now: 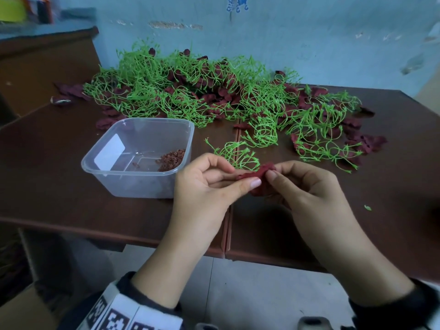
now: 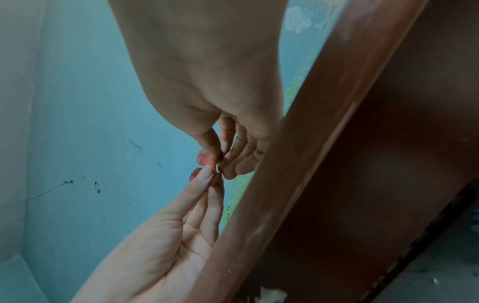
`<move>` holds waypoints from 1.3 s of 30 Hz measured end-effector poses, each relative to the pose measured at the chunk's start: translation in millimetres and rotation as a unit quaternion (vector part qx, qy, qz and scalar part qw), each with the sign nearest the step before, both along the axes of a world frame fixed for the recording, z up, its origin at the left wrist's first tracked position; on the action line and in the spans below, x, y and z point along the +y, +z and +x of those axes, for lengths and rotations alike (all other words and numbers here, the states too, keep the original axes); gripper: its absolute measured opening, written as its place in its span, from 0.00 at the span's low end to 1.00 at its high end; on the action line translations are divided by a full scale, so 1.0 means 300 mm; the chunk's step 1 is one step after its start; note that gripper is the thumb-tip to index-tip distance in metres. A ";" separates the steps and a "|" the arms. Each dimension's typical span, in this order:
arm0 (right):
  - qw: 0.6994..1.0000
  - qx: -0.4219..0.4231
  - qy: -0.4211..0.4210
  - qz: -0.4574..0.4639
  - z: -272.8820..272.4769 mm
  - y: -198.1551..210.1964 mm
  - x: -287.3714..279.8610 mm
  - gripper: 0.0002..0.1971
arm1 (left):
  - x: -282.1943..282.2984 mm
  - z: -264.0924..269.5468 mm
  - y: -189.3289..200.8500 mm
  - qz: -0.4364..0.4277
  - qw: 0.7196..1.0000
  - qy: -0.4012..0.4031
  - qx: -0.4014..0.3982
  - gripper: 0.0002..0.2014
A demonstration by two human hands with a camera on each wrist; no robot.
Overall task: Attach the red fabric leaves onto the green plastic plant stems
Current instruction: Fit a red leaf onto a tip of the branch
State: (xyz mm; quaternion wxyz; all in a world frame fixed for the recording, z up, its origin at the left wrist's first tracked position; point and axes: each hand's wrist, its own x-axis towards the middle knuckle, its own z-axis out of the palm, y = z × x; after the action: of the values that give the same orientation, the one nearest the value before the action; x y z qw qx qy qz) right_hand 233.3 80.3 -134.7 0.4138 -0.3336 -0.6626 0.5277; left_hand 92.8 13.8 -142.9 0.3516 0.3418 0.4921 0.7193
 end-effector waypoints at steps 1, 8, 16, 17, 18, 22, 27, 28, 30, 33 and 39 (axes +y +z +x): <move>1.000 0.002 0.001 -0.002 0.001 0.000 0.000 0.06 | -0.001 0.000 0.002 -0.001 1.000 -0.004 -0.002 0.17; 0.999 0.024 0.021 0.011 -0.002 0.003 -0.007 0.05 | -0.003 -0.003 0.007 -0.002 1.000 -0.010 -0.020 0.19; 0.999 -0.011 0.032 0.020 0.007 0.004 0.001 0.09 | 0.000 -0.009 -0.005 -0.009 0.999 -0.014 0.030 0.17; 0.999 -0.011 0.034 0.020 0.009 0.005 0.002 0.09 | 0.001 -0.008 -0.006 -0.011 0.999 -0.015 0.036 0.16; 0.999 -0.010 0.036 0.020 0.011 0.006 0.003 0.08 | 0.002 -0.008 -0.007 -0.013 0.999 -0.014 0.043 0.16; 0.999 0.002 0.017 0.031 0.011 0.009 0.002 0.07 | 0.005 -0.006 -0.015 -0.006 0.999 0.010 0.050 0.17; 1.000 0.011 0.015 0.022 0.009 0.010 -0.003 0.07 | 0.009 -0.004 -0.017 -0.005 1.000 0.005 0.030 0.13; 1.000 0.011 0.014 0.018 0.009 0.011 -0.002 0.07 | 0.009 -0.005 -0.015 -0.006 1.000 0.000 0.021 0.12; 1.000 0.015 0.011 0.011 0.007 0.009 -0.002 0.07 | 0.009 -0.007 -0.013 -0.008 1.000 -0.009 0.006 0.09; 0.999 0.030 -0.018 0.015 0.004 0.010 -0.007 0.00 | 0.010 -0.011 -0.015 -0.010 1.000 -0.007 -0.008 0.08; 0.998 0.005 0.009 0.060 -0.003 0.020 -0.027 0.04 | 0.011 -0.010 -0.016 -0.009 1.000 -0.013 0.010 0.10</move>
State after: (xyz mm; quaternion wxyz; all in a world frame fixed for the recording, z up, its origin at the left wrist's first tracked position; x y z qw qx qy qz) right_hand 232.5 72.2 -128.7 0.4314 -0.3001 -0.6939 0.4922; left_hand 89.9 17.2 -147.7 0.3597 0.3520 0.4975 0.7065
